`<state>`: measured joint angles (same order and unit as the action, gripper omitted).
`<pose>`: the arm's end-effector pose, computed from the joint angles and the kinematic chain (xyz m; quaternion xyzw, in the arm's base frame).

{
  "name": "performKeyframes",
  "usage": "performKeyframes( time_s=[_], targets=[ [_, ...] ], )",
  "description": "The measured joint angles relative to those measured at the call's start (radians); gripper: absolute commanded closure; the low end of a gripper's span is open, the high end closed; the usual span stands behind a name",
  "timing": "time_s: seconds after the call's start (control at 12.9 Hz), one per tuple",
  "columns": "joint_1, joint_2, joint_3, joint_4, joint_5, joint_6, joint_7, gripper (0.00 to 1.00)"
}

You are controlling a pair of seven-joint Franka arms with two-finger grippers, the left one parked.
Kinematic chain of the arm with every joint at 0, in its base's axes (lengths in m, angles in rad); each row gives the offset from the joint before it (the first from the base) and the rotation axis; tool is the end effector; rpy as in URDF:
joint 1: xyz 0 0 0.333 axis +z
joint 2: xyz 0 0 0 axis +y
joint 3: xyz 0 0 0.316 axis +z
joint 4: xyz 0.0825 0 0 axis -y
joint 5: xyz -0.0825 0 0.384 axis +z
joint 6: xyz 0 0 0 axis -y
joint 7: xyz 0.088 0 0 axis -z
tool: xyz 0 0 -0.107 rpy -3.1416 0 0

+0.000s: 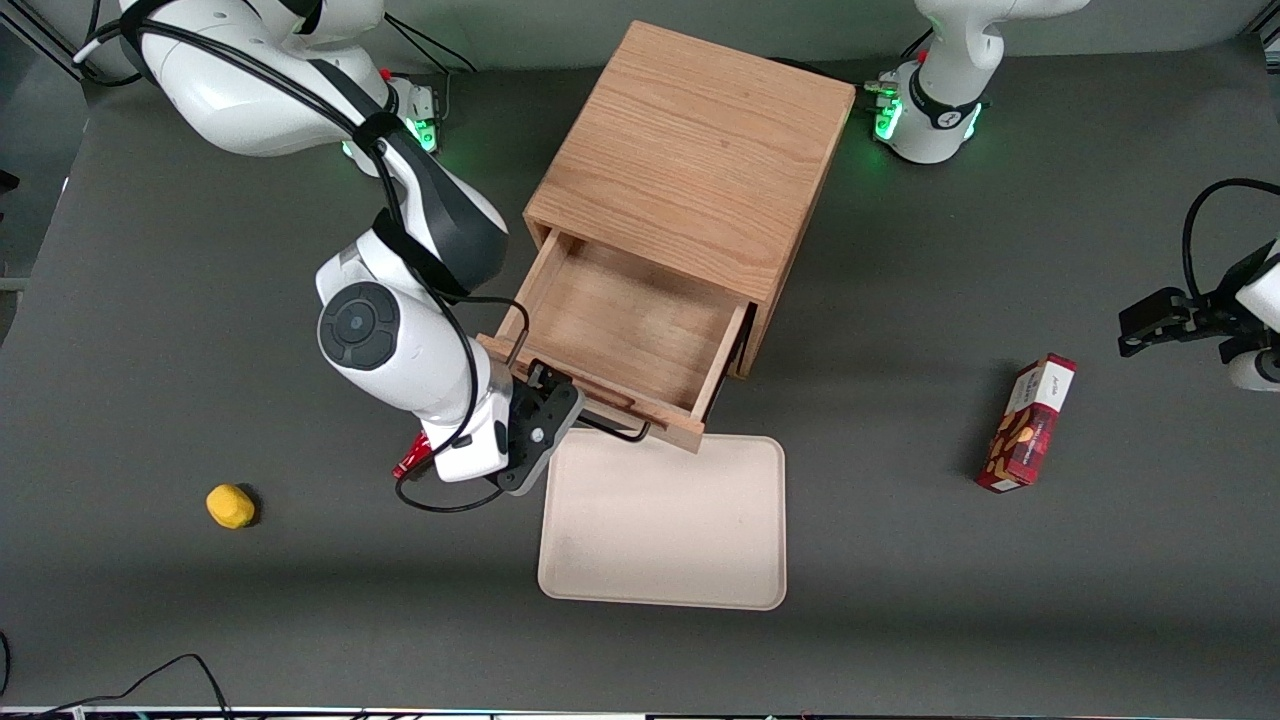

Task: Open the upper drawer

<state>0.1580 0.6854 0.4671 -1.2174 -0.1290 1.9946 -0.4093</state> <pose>0.6616 0.3499 0.4154 -0.8808 -0.4599 -0.0703 0.0878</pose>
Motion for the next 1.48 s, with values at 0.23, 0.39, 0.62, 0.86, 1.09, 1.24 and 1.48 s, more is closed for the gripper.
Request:
performKeyframes(
  time_s=[0.23, 0.39, 0.62, 0.86, 1.09, 1.24, 1.48],
  targets=[
    [0.000, 0.003, -0.014, 0.013, 0.000, 0.005, -0.014, 0.00],
    [-0.001, 0.003, -0.021, 0.024, 0.000, 0.005, -0.019, 0.00],
    [-0.001, 0.003, -0.026, 0.033, 0.001, 0.005, -0.028, 0.00],
    [0.000, 0.002, -0.023, 0.042, 0.070, 0.002, 0.033, 0.00],
    [-0.003, -0.039, -0.020, 0.079, 0.155, -0.089, 0.211, 0.00],
    [-0.029, -0.124, -0.029, 0.096, 0.171, -0.182, 0.302, 0.00],
    [-0.046, -0.330, -0.181, 0.082, 0.172, -0.387, 0.317, 0.00]
  ],
)
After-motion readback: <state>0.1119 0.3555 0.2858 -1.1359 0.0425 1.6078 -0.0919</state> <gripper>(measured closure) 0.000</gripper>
